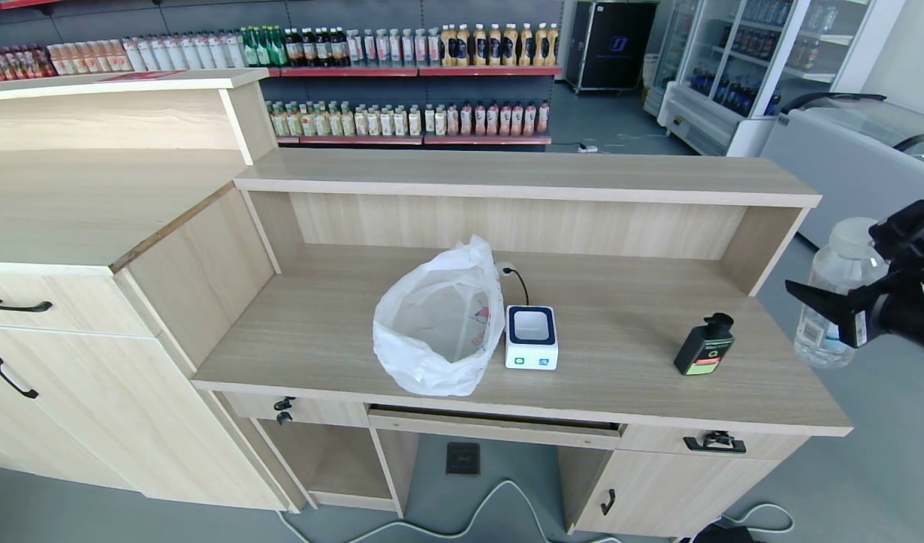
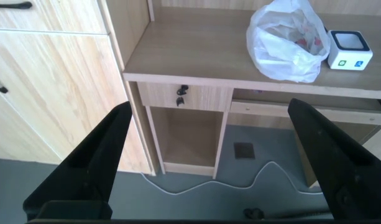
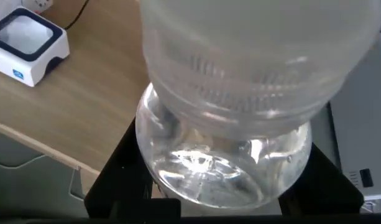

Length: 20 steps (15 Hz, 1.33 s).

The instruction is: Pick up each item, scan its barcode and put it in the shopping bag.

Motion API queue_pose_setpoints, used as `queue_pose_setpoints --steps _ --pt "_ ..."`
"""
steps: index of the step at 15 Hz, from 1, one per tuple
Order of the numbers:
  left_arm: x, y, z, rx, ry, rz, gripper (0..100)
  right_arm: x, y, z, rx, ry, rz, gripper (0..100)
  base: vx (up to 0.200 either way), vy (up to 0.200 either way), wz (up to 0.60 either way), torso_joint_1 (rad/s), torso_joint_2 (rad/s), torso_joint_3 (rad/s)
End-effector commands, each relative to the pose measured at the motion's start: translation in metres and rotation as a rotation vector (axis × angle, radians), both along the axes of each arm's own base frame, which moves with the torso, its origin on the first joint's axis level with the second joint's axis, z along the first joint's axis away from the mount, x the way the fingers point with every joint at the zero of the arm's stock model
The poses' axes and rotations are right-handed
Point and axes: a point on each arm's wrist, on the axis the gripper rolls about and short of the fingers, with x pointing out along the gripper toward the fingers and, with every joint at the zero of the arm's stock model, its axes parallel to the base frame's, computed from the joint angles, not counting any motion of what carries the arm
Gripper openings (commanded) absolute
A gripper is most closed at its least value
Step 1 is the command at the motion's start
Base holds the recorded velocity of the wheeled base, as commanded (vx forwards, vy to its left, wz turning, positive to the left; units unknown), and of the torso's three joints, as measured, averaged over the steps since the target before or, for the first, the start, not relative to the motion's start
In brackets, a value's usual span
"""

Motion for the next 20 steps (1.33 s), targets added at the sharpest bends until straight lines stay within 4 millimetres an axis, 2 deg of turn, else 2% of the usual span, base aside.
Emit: queue_pose_setpoints --steps 1,3,7,13,15,17,20 --pt "0.0 0.0 0.0 0.0 0.0 0.001 100 0.011 -0.013 -0.014 -0.046 0.017 -0.029 0 0.0 0.0 0.0 0.0 0.0 0.0" --pt "0.0 0.0 0.0 0.0 0.0 0.001 100 0.017 -0.015 -0.014 -0.115 -0.044 0.004 0 0.0 0.0 0.0 0.0 0.0 0.0" --pt "0.0 0.0 0.0 0.0 0.0 0.001 100 0.012 -0.031 -0.018 -0.28 -0.077 -0.005 0 0.0 0.0 0.15 0.002 0.0 0.001" --pt "0.0 0.0 0.0 0.0 0.0 0.001 100 0.022 -0.02 -0.016 -0.363 -0.214 0.07 0 0.0 0.0 0.6 0.006 0.0 0.002" --pt "0.0 0.0 0.0 0.0 0.0 0.001 100 0.03 -0.017 -0.02 -0.369 -0.239 0.085 0 0.0 0.0 0.6 0.005 0.0 0.005" --pt "0.0 0.0 0.0 0.0 0.0 0.001 100 0.042 -0.016 -0.025 -0.365 -0.244 0.135 0 0.0 0.0 0.0 0.0 0.0 0.0" --pt "0.0 0.0 0.0 0.0 0.0 0.001 100 0.077 -0.004 -0.036 -0.318 -0.248 0.245 0 0.0 0.0 0.0 0.0 0.0 0.0"
